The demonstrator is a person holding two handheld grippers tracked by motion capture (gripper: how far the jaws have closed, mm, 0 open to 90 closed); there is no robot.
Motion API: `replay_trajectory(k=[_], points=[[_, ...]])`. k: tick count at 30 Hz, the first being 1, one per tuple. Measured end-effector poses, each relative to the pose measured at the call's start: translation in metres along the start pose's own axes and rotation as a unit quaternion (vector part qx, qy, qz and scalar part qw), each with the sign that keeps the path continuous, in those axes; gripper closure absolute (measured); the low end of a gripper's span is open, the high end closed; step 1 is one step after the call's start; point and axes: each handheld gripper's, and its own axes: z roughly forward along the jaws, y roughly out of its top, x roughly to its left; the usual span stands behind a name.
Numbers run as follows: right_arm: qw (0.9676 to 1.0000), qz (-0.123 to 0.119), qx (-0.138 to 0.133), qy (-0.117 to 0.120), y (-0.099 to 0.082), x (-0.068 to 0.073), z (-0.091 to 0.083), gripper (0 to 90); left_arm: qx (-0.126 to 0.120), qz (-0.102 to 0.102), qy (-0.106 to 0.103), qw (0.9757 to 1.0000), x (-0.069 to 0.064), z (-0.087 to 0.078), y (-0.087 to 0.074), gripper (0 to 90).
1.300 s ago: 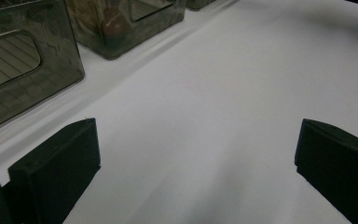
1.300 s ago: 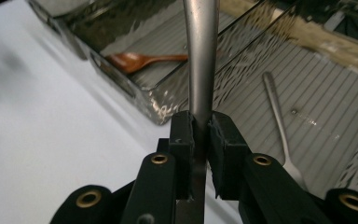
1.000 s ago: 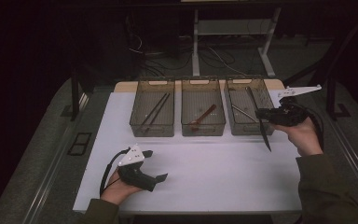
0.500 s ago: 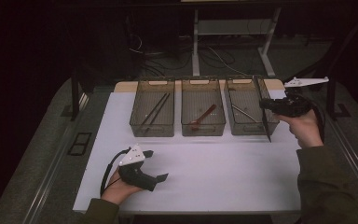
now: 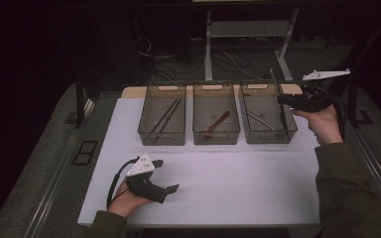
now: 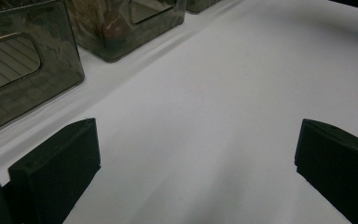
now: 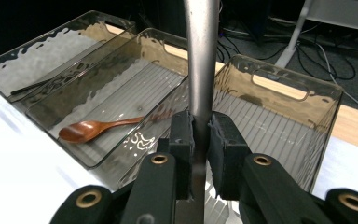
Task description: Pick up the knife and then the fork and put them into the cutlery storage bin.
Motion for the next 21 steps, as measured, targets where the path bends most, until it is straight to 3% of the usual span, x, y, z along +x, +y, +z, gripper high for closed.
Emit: replay_trajectory(k=[11,21], points=[[0.9997,-0.010,0.003,-0.021,0.021,-0.005,0.004,78.7,0.000,0.001,-0.001,1.0000,0.000,0.000,0.000,0.0],[0.9988,-0.016,0.020,-0.043,0.033,-0.016,0.019,78.7,-0.003,0.001,-0.001,1.0000,0.000,-0.001,0.000,0.0]])
